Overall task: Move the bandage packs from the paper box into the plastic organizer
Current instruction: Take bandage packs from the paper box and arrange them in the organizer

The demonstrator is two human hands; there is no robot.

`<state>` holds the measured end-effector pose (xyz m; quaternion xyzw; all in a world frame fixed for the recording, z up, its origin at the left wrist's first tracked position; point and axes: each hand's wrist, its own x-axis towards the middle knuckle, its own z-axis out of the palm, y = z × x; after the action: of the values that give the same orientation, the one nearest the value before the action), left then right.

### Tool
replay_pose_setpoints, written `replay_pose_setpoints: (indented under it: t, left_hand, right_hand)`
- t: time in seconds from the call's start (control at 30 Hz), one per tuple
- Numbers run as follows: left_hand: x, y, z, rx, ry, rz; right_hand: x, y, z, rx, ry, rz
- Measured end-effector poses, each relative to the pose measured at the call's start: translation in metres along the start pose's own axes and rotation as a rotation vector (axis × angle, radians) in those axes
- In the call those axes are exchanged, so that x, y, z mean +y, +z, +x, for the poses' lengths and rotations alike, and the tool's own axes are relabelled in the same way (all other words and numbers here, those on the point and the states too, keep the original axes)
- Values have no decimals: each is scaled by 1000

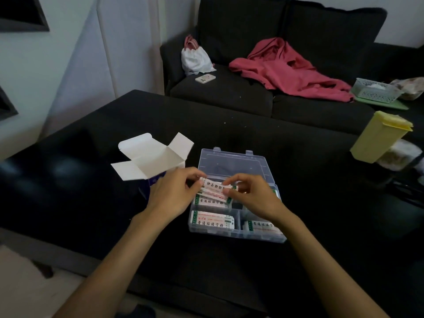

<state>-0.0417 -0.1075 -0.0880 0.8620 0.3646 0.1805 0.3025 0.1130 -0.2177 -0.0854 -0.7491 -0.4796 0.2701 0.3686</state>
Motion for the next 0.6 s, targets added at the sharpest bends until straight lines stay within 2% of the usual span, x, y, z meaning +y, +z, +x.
replay_pose_setpoints:
  t: [0.23, 0.47, 0.6]
  left_hand:
    - [-2, 1, -3, -67, 23, 70]
    - [-4, 0, -6, -115, 62, 165]
    - [-5, 0, -5, -143, 75, 240]
  right_hand:
    - [5, 7, 4, -20, 17, -43]
    - [7, 10, 7, 50, -11, -276]
    - [5, 7, 7, 47, -22, -312]
